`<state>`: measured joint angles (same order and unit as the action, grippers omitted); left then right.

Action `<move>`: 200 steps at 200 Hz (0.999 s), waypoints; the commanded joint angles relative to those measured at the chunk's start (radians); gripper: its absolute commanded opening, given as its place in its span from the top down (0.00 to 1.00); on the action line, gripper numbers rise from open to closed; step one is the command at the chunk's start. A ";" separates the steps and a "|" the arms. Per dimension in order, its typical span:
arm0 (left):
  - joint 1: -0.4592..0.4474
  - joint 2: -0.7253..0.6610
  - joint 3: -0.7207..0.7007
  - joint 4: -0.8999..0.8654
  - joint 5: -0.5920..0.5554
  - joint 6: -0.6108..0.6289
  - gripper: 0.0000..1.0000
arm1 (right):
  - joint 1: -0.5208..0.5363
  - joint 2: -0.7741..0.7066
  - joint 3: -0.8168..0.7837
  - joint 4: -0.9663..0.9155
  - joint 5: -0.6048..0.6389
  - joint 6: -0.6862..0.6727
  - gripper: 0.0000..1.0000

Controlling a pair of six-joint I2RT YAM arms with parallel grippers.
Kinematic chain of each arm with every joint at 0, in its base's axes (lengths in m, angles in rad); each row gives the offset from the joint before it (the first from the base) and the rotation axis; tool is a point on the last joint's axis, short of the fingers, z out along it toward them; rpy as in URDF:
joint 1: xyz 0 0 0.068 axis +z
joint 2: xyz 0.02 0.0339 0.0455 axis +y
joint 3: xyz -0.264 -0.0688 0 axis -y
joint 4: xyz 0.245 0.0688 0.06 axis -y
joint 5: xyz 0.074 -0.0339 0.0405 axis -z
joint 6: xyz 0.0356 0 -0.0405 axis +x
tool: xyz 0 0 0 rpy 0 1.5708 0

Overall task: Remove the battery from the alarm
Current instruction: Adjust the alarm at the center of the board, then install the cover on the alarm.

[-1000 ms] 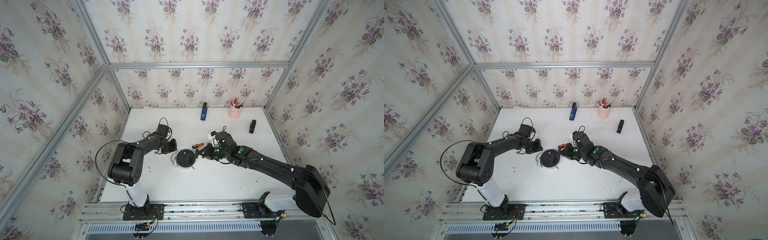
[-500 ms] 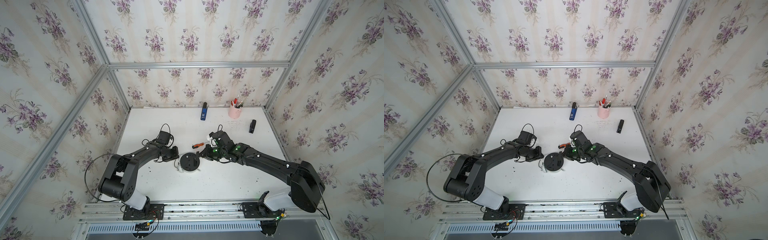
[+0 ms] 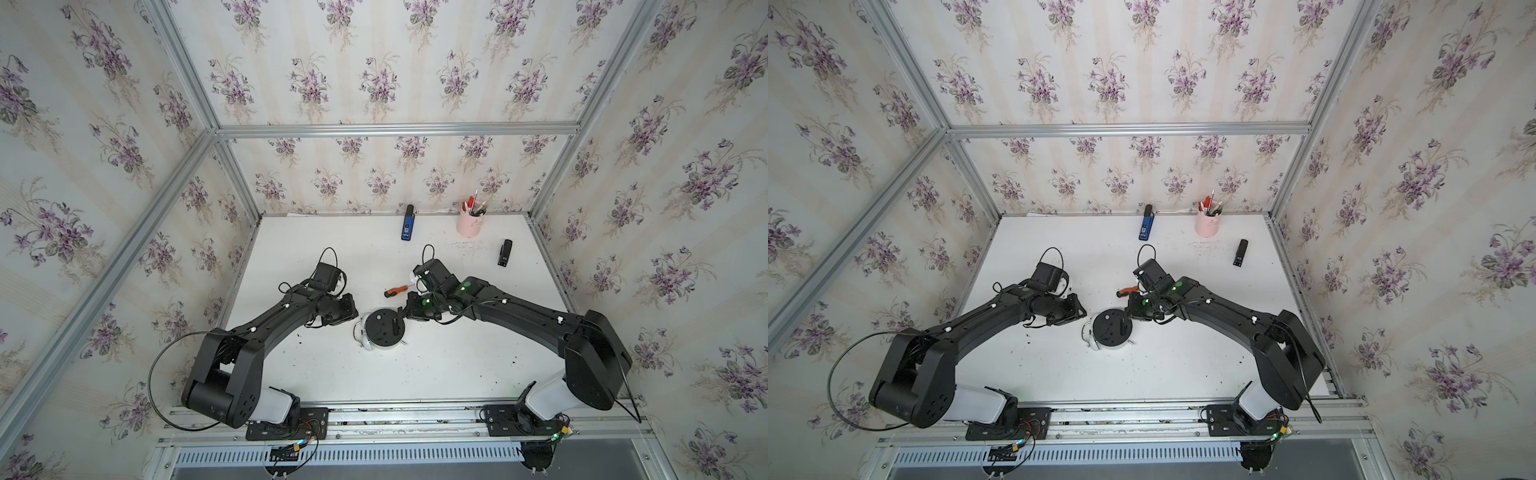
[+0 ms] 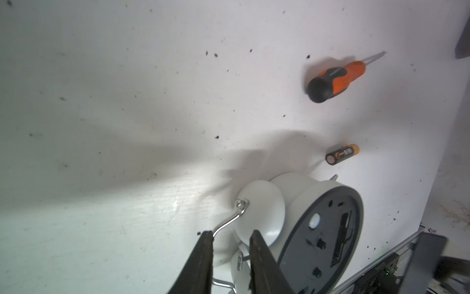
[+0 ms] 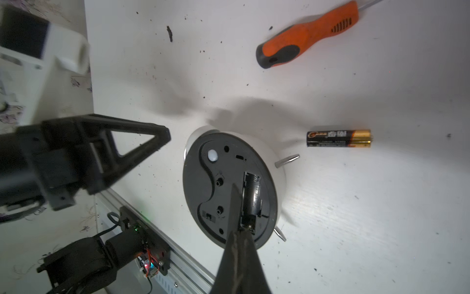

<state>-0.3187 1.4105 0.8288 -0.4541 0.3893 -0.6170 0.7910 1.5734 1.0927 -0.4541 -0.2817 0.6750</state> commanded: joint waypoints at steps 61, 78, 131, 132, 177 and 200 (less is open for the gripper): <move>-0.062 -0.141 -0.020 0.061 0.073 -0.075 0.65 | 0.007 0.039 -0.042 0.063 -0.023 -0.058 1.00; -0.083 -0.137 -0.046 0.099 0.067 -0.086 0.65 | 0.021 0.051 -0.050 0.103 -0.031 -0.026 1.00; -0.099 -0.118 -0.106 0.150 0.067 -0.101 0.65 | 0.039 0.073 -0.047 0.132 -0.030 0.003 1.00; -0.099 -0.118 -0.106 0.150 0.068 -0.101 0.65 | 0.039 0.074 -0.046 0.132 -0.030 0.002 1.00; -0.102 -0.106 -0.114 0.163 0.077 -0.099 0.65 | 0.039 0.076 -0.037 0.105 -0.008 -0.008 1.00; -0.103 -0.101 -0.115 0.167 0.080 -0.098 0.65 | 0.039 0.086 -0.024 0.089 -0.005 -0.015 1.00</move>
<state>-0.4202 1.3045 0.7151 -0.3176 0.4545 -0.7132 0.8303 1.6501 1.0573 -0.3496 -0.3035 0.6731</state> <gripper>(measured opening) 0.350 0.055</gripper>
